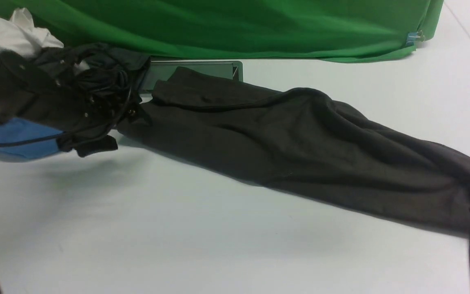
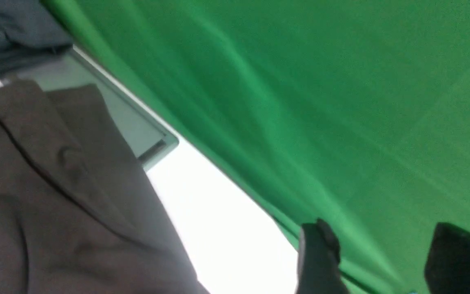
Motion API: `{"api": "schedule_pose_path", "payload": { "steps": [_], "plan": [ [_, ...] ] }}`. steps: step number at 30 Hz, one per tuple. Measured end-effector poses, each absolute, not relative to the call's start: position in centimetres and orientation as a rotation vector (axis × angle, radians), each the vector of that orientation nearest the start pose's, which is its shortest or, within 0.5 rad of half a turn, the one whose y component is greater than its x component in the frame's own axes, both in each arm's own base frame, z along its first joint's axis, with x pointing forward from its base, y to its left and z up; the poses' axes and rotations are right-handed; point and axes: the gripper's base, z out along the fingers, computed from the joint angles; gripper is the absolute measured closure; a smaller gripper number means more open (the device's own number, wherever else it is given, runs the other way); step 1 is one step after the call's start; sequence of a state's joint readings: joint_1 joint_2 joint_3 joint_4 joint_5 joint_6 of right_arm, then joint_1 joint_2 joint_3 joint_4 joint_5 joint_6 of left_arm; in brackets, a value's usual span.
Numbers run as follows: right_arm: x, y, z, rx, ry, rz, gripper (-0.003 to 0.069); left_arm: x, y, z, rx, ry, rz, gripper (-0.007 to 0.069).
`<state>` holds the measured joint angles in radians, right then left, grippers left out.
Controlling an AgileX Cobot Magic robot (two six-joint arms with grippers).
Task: Fold a long-sleeved shirt on a white desktop.
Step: 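Grasp the waist and leg ends of the folded dark trousers and straighten them on the table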
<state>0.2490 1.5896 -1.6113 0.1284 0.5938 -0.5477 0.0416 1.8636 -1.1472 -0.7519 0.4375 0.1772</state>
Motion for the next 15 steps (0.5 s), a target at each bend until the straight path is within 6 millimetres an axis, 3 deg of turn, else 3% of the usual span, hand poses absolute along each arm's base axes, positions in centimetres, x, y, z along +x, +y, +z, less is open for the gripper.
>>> {"api": "schedule_pose_path", "payload": {
  "steps": [6,10,15],
  "plan": [
    [34.9,9.6,41.8,-0.737,1.929,-0.037,0.0326,39.9,-0.4,15.2,-0.744,2.416,-0.528,-0.002],
    [34.8,9.6,41.6,-0.745,1.947,-0.033,0.0332,40.4,-0.3,14.3,-0.8,2.376,-0.539,0.0109],
    [34.8,9.6,41.6,-0.74,1.951,-0.029,0.0332,40.6,-0.3,13.7,-0.76,2.386,-0.536,0.0328]
  ]
}}
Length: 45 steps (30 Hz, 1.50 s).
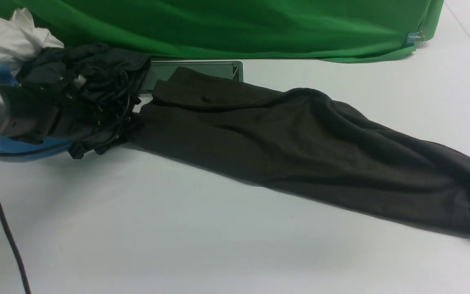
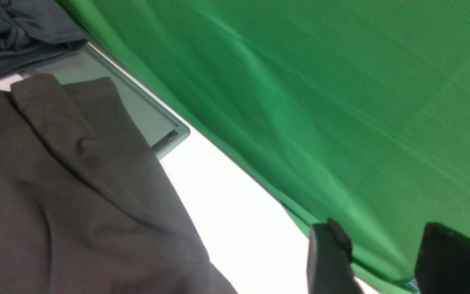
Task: Fold a long-sleeved shirt on a white desktop.
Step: 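Grasp the waist and leg ends of the folded dark trousers and straighten them on the table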
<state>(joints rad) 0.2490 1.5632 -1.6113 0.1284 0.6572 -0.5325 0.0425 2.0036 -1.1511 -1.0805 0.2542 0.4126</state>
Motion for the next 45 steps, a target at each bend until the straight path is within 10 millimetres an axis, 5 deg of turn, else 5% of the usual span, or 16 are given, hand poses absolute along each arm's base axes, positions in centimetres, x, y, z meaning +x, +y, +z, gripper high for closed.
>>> {"api": "schedule_pose_path", "payload": {
  "steps": [5,11,15,18,22,26,32,33,38,45],
  "plan": [
    [34.7,9.6,41.5,-0.702,1.988,0.004,0.0332,40.4,0.4,13.5,-0.745,2.419,-0.568,0.0545],
    [34.2,9.5,40.8,-0.704,2.086,0.04,0.0332,39.0,2.9,14.1,-0.744,2.491,-0.608,0.0556],
    [33.8,9.5,39.6,-0.638,2.192,0.097,0.0332,34.7,5.6,14.8,-0.883,2.506,-0.521,0.0556],
    [33.8,9.5,38.3,-0.607,2.248,0.119,0.0332,31.4,5.8,14.9,-0.982,2.492,-0.481,0.0556],
    [33.4,9.6,34.5,-0.557,2.353,0.173,0.0332,24.6,5.2,14.7,-1.147,2.415,-0.389,0.0556],
    [32.8,9.8,30.6,-0.503,2.419,0.248,0.0332,20.7,4.8,14.7,-1.193,2.327,-0.31,0.0547],
    [32.0,9.6,27.5,-0.494,2.466,0.266,0.0332,19.9,4.8,14.7,-1.155,2.341,-0.277,0.038],
    [32.0,9.6,27.4,-0.487,2.46,0.266,0.0332,20.0,4.8,14.7,-1.151,2.347,-0.281,0.0272],
    [32.2,9.7,27.5,-0.479,2.437,0.266,0.0332,20.8,4.6,15.6,-1.069,2.399,-0.316,-0.0005],
    [32.2,9.6,27.5,-0.519,2.428,0.239,0.0332,23.5,4.9,18.9,-0.895,2.465,-0.35,-0.0068]
  ]
}}
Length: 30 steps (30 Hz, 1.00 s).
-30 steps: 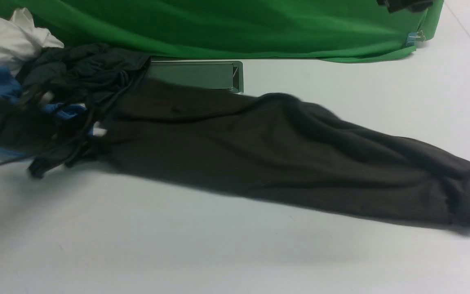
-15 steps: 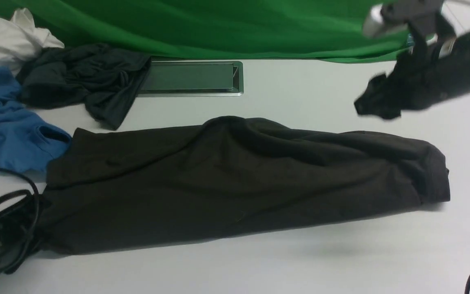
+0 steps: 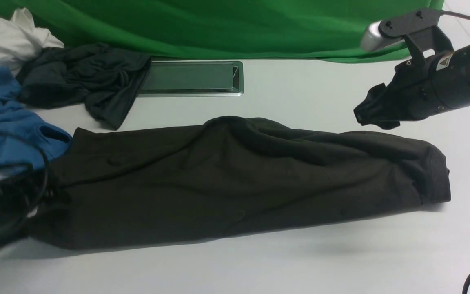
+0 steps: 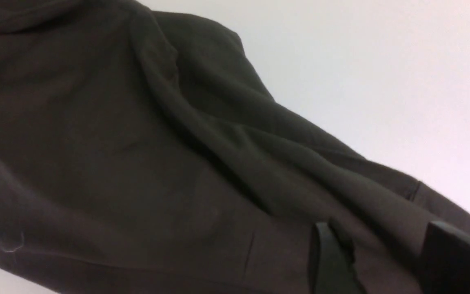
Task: Fold a long-sleeved shirt on a white desktop.
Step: 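Grasp the waist and leg ends of the folded dark trousers and straighten them on the table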
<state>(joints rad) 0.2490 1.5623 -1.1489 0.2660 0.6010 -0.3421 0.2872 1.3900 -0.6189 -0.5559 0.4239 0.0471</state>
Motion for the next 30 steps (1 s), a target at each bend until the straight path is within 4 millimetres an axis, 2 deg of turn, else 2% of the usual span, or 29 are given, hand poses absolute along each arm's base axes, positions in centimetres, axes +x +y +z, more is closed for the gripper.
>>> {"api": "schedule_pose_path", "payload": {
  "steps": [7,11,14,20,30],
  "plan": [
    [32.6,9.1,26.7,-0.587,2.439,0.136,0.0332,28.0,6.2,27.5,-0.657,2.398,-0.298,-0.0064],
    [32.8,9.2,26.1,-0.593,2.456,0.131,0.0332,29.3,6.6,29.7,-0.582,2.433,-0.267,-0.003],
    [32.9,9.2,25.8,-0.594,2.463,0.13,0.0332,30.1,6.7,28.1,-0.591,2.546,-0.285,0.0012],
    [33.3,9.2,25.8,-0.568,2.442,0.13,0.0332,31.9,7.1,22.2,-0.663,2.772,-0.34,0.0105],
    [33.4,9.2,25.8,-0.562,2.428,0.127,0.0332,33.5,7.3,18.4,-0.723,2.792,-0.391,0.0254]
  ]
}}
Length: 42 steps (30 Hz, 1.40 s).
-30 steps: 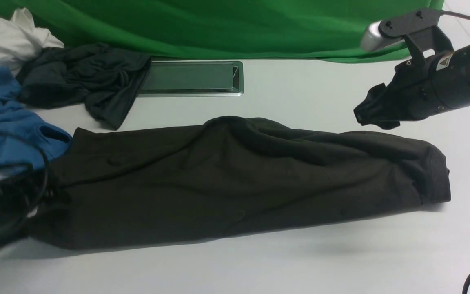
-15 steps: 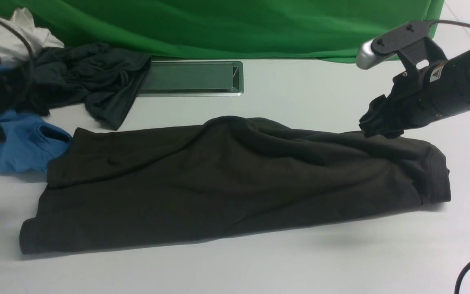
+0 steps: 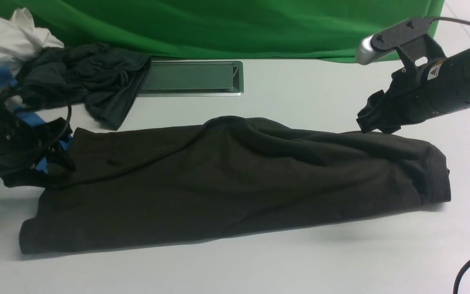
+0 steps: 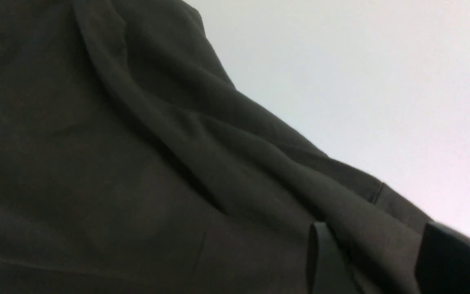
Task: Fold a long-sleeved shirt on a white desktop.
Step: 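Grasp the waist and leg ends of the folded dark trousers and straighten them on the table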
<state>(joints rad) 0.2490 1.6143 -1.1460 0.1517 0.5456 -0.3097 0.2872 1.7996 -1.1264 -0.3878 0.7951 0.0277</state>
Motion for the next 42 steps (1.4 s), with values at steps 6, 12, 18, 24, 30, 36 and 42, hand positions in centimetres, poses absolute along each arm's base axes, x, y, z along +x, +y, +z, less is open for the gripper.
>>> {"api": "schedule_pose_path", "payload": {
  "steps": [6,12,18,24,30,36,42],
  "plan": [
    [33.5,9.2,25.9,-0.562,2.423,0.125,0.0332,33.7,7.4,17.9,-0.702,2.805,-0.387,0.0337],
    [33.5,9.2,25.9,-0.559,2.423,0.126,0.0332,34.1,7.8,17.9,-0.702,2.751,-0.359,0.045],
    [33.5,9.2,25.9,-0.558,2.423,0.126,0.0332,34.2,8.3,18.1,-0.668,2.731,-0.382,0.0536],
    [33.5,9.2,25.8,-0.559,2.423,0.124,0.0332,33.4,8.4,18.7,-0.651,2.779,-0.333,0.0543],
    [33.0,9.0,25.0,-0.596,2.461,0.092,0.0338,33.0,7.7,19.3,-0.638,2.813,-0.337,0.0502],
    [32.5,9.0,23.6,-0.641,2.55,0.12,0.0589,33.3,5.2,20.4,-0.528,2.81,-0.345,0.0482],
    [33.8,9.1,20.4,-0.709,2.647,0.082,0.0633,32.9,3.1,22.8,-0.413,2.758,-0.338,0.0475]
  ]
}}
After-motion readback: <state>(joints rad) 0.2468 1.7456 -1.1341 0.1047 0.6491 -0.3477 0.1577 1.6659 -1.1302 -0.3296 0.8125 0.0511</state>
